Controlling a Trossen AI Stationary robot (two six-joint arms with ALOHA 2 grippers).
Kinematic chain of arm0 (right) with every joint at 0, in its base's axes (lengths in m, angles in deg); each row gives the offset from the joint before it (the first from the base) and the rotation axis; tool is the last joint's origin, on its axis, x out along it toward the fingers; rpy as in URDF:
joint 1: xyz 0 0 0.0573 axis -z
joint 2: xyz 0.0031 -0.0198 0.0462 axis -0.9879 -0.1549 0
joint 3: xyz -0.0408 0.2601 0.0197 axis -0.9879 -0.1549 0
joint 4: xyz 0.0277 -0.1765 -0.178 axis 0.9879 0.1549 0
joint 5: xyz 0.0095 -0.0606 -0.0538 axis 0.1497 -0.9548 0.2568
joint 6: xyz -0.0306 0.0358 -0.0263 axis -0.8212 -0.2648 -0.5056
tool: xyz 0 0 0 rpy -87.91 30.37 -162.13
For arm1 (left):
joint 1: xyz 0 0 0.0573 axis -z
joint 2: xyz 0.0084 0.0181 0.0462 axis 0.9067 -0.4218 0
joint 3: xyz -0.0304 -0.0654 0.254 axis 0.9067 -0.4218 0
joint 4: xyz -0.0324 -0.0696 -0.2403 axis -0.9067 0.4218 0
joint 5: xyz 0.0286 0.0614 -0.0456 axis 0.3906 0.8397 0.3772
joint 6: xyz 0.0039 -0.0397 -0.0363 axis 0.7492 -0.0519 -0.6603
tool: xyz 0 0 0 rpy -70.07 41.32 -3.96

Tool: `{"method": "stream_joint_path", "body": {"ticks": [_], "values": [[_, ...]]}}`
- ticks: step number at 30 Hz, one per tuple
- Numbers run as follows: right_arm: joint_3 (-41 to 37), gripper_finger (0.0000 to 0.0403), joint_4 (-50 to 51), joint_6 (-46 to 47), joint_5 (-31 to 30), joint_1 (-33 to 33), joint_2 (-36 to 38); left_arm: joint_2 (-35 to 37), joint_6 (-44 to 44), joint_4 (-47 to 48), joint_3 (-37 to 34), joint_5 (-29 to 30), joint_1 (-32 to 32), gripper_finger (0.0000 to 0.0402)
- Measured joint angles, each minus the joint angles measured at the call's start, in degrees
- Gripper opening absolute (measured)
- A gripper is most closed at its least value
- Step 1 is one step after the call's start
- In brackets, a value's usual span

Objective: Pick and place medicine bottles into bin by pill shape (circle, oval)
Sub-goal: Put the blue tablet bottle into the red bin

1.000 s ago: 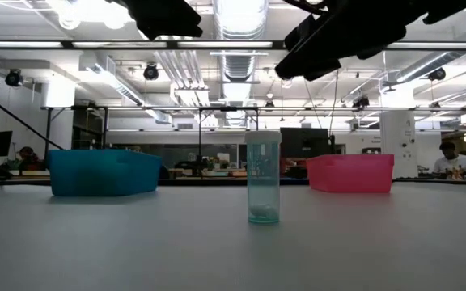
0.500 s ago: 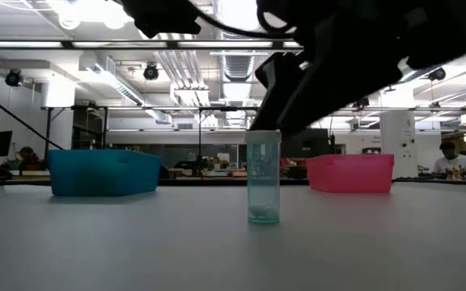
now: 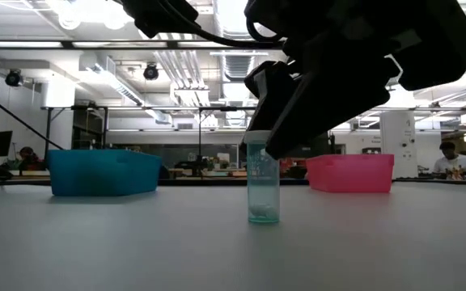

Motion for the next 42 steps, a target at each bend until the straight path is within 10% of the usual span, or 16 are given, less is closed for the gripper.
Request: {"method": "stream_joint_path", "body": {"ticks": [26, 42], "values": [[-0.12, 0.0119, 0.85, -0.06, -0.02, 0.43, 0.82, -0.01, 0.7, -0.25, 0.0, 0.0, 0.0, 0.0192], [-5.01, 0.0118, 10.67, -0.59, -0.51, 11.8, 17.35, -0.03, 6.78, -4.35, 0.02, 1.53, -0.04, 0.0192]]}}
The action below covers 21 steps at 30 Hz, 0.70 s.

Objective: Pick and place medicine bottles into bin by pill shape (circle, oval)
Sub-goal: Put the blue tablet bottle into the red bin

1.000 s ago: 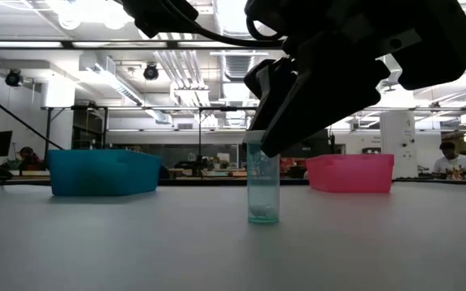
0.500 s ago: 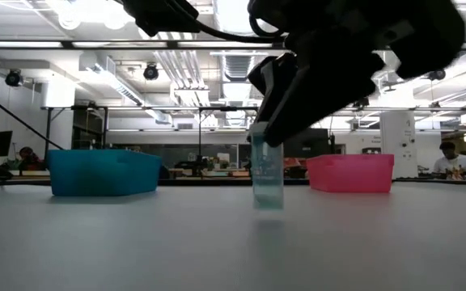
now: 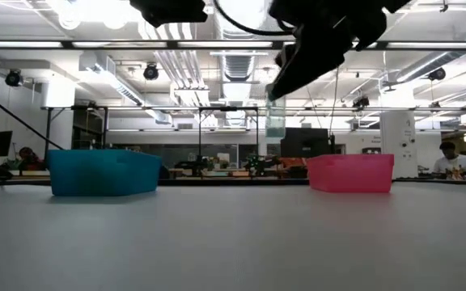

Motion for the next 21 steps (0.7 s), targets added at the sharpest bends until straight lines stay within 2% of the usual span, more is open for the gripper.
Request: {"method": "stream_joint_path", "body": {"ticks": [11, 17, 21], "values": [[-11.94, 0.0117, -0.01, 7.73, -0.29, 15.33, 16.98, 0.0, 4.11, -2.81, 0.0, 1.76, -0.09, 0.0192], [-16.74, 0.0115, 2.49, 14.28, -6.45, 22.28, 23.57, 0.0, 7.21, -4.05, -0.02, 3.36, -0.11, 0.0192], [-17.88, 0.0116, 7.54, 17.34, -8.97, 25.92, 26.06, 0.0, 9.55, -4.96, -0.02, 4.54, -0.13, 0.0192]]}}
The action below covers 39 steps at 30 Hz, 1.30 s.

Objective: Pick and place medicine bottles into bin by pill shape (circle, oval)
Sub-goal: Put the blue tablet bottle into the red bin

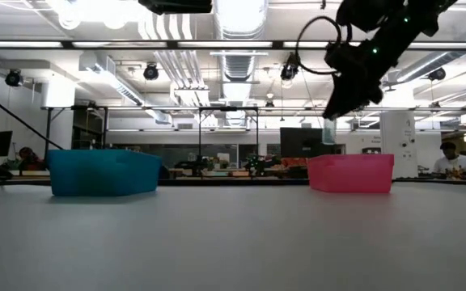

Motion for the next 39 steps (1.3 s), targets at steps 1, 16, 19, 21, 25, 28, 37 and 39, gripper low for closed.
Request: {"method": "stream_joint_path", "body": {"ticks": [1, 16, 19, 21, 25, 28, 37, 39], "values": [[-0.16, 0.0117, 1.09, 0.54, -0.55, 0.72, 0.4, 0.0, 0.43, -0.09, 0.0, 0.21, 0.0, 0.0192], [-8.23, 0.0117, -0.7, 8.23, -4.76, 4.61, 0.44, 0.0, 3.8, -1.06, 0.0, 3.59, -0.36, 0.0192], [-9.9, 0.0117, -2.95, 9.4, -6.41, 4.75, -0.61, 0.0, 4.05, -1.04, 0.0, 3.99, -0.39, 0.0192], [-10.99, 0.0118, -5.0, 10.19, -6.63, 4.75, -1.28, 0.0, 4.42, -1.06, 0.0, 4.03, -0.39, 0.0192], [-12.26, 0.0118, -8.14, 11.07, -6.62, 4.71, -3.06, 0.0, 4.83, -1.29, -0.02, 4.03, -0.39, 0.0192], [-12.37, 0.0118, -9.04, 11.15, -6.63, 4.71, -4.87, 0.0, 4.87, -1.76, -0.02, 4.03, -0.44, 0.0192], [-11.65, 0.0118, -9.92, 11.14, -7.09, 4.71, -9.01, 0.0, 5.11, -2.31, -0.04, 4.01, -0.46, 0.0192], [-11.65, 0.0118, -9.81, 11.14, -7.14, 4.71, -8.89, 0.0, 5.15, -2.35, -0.07, 4.01, -0.46, 0.0192]]}}
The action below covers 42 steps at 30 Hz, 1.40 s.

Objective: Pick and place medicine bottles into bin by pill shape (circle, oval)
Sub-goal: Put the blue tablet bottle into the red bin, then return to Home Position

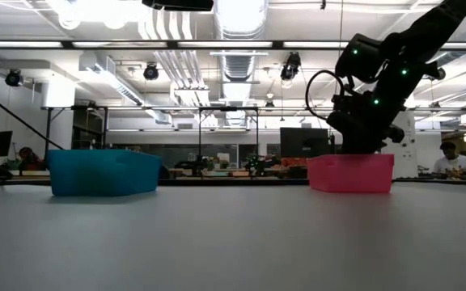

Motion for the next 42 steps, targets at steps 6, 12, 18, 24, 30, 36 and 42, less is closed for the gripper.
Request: {"method": "stream_joint_path", "body": {"ticks": [6, 12, 18, 24, 30, 36, 42], "values": [[-0.13, 0.0122, 0.49, -0.29, -0.24, 0.0, 0.96, 0.0, 0.03, 0.0, 0.0, 0.0, -0.04, 0.0192], [-0.17, 0.0157, 0.49, -0.35, -0.23, 0.0, 1.34, 0.0, 0.02, 0.0, 0.0, -0.02, -0.08, 0.0192], [-0.17, 0.019, 0.58, -0.37, -0.28, 0.0, 2.51, 0.0, 0.0, 0.0, 0.0, -0.02, -0.2, 0.0192], [-0.17, 0.0198, 0.89, -0.36, -0.28, -0.02, 5.66, 0.0, 0.0, 0.0, 0.0, -0.02, -0.2, 0.0192], [-0.17, 0.0198, 1.03, -3.15, 0.14, -0.77, 11.37, 1.07, 0.13, 1.09, -0.04, 0.0, -0.2, 0.0192], [-0.32, 0.0188, -0.75, -14.74, 0.07, -5.89, 20.44, 7.37, 0.16, 6.43, -2.5, 0.0, -0.2, 0.0192], [-3.45, 0.0171, -6.51, -28.37, 0.1, -10.82, 31.08, 19.48, -0.38, 5.64, -11.02, 0.02, -0.2, 0.0192]]}}
